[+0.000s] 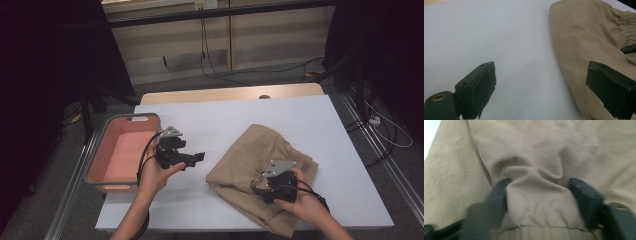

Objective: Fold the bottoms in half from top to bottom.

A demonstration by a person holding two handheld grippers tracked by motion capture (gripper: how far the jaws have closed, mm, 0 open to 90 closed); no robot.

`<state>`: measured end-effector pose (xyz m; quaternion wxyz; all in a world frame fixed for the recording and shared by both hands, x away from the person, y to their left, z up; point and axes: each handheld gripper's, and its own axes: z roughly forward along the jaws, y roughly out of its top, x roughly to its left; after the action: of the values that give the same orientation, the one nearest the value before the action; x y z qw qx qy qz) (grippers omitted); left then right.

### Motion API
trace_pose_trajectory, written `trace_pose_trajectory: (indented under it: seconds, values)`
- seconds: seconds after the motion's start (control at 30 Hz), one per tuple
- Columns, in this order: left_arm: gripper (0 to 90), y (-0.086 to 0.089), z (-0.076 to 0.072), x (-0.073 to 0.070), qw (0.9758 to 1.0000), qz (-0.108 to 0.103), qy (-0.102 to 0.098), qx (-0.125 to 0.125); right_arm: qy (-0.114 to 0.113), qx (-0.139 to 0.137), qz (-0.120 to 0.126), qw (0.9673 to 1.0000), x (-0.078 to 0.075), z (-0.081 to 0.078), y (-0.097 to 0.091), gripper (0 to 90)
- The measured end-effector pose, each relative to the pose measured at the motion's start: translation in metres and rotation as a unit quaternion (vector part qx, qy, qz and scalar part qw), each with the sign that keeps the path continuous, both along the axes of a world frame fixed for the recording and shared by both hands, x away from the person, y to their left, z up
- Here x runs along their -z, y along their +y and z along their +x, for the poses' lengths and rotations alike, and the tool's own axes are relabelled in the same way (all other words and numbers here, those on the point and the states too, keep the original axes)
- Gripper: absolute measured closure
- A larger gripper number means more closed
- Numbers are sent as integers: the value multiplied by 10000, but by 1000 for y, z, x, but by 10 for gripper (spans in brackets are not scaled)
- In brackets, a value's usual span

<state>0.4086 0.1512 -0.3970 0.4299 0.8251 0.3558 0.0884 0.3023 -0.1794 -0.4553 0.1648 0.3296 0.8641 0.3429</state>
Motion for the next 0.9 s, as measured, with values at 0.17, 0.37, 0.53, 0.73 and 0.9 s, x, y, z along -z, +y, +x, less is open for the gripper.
trace_pose_trajectory:
  seconds: [0.17,0.37,0.53,0.73,0.9]
  values:
    - [94,0,-1,-1,10000,-19,-11,-23,38,98,69,9999,-3,1,-3,524]
    - [94,0,0,-1,10000,-2,-8,-16,115,87,284,9995,-6,1,-7,654]
    - [94,1,0,-1,10000,-40,-4,-44,143,51,468,9988,-13,0,-11,736]
    - [94,1,0,-2,10000,-28,-19,-35,163,49,663,9977,-20,-4,-18,774]
    - [94,2,0,-2,10000,-26,-37,-38,105,2,698,9975,-28,-13,-24,782]
